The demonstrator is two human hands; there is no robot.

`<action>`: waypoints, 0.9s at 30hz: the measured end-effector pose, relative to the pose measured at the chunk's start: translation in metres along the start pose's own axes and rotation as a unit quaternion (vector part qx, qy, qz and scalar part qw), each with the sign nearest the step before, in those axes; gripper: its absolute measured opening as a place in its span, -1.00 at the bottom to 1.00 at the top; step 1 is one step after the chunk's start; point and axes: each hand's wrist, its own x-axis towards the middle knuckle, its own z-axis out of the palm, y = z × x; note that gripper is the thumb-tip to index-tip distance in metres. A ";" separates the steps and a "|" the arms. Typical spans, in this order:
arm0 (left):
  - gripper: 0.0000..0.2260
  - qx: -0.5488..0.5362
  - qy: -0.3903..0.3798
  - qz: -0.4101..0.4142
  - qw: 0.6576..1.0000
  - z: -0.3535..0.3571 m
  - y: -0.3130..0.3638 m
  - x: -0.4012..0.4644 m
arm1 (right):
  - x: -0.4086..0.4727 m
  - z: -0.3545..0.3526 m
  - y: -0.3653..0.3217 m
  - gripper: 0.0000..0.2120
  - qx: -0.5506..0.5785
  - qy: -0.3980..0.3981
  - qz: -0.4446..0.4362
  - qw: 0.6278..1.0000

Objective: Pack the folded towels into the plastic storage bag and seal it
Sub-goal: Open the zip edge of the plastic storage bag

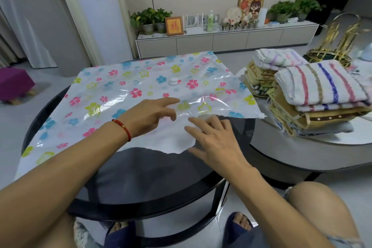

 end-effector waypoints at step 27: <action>0.07 -0.027 -0.116 -0.002 0.993 -0.017 -0.022 0.018 | -0.033 -0.010 0.041 -0.60 -0.035 -0.139 0.093 0.985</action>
